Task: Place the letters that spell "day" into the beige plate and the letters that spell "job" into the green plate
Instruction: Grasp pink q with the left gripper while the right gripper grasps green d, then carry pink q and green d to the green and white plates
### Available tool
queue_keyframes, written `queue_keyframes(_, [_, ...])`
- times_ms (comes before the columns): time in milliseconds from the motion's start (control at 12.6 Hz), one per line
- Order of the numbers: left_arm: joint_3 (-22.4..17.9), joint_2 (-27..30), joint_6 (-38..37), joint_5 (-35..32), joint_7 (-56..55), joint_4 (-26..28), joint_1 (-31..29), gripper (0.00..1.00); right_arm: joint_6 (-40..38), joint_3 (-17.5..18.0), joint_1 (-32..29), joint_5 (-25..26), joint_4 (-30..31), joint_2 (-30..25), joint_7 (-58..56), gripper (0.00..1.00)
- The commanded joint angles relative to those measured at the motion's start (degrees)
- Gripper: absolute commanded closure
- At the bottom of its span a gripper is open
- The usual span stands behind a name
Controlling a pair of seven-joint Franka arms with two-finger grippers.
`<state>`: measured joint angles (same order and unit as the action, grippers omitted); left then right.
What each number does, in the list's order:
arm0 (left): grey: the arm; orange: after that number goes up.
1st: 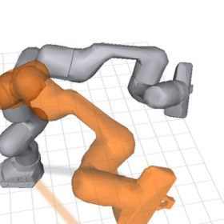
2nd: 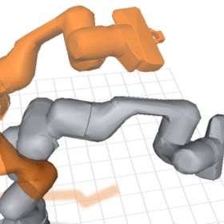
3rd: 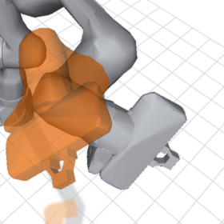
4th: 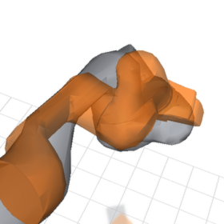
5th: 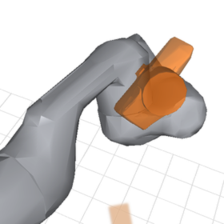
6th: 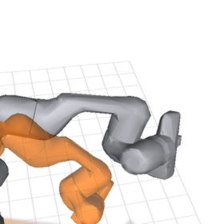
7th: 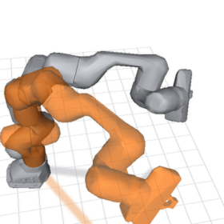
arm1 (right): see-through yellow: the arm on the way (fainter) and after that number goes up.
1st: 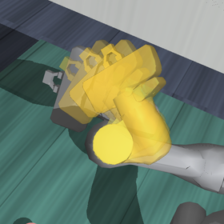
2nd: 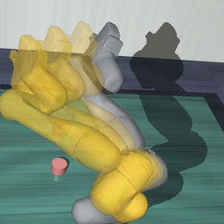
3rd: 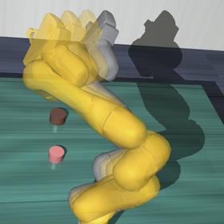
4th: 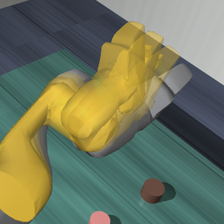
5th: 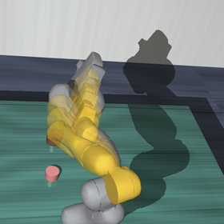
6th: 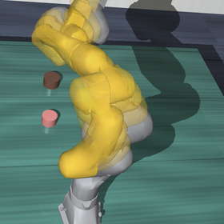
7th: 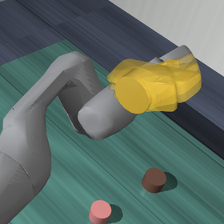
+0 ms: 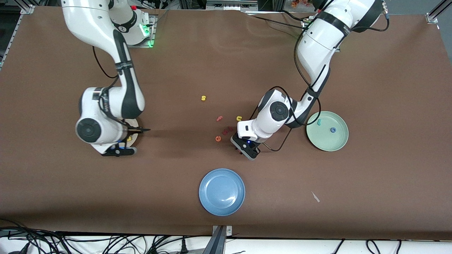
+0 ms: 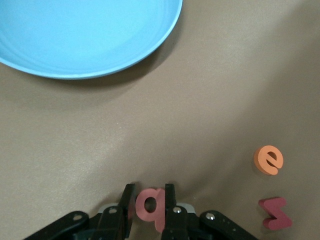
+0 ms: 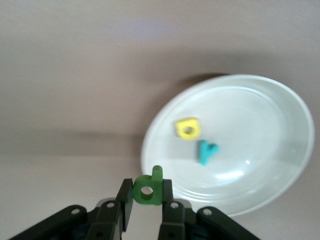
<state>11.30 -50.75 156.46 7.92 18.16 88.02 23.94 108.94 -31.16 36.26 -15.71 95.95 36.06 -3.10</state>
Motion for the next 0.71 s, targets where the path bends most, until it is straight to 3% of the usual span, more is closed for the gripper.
queue_keyframes(0, [-0.7,-0.5,0.0,-1.2,0.1,-0.7,0.7,0.78,2.3,-0.7,-0.7,-0.1,4.8,-1.0,-1.6,0.67])
queue_keyframes(79, [-0.7,-0.3,0.0,-1.3,0.1,-0.7,0.7,0.8,2.4,-0.7,-2.0,-0.5,4.9,-0.5,-1.6,0.16])
queue_keyframes(159, [-0.7,0.0,0.0,-1.3,0.0,-0.7,0.7,0.81,1.7,-0.7,-2.4,-0.5,4.3,-0.5,-1.5,0.0])
queue_keyframes(397, [-0.7,2.1,-1.2,-1.3,-0.2,-0.7,0.5,0.84,-0.5,-0.2,-1.8,-0.9,1.7,-0.4,-0.5,0.0])
queue_keyframes(635, [-0.7,7.3,-12.5,-1.4,-0.1,-0.8,-1.4,0.84,-0.6,-0.1,-1.6,-4.5,1.2,-0.1,0.8,0.0])
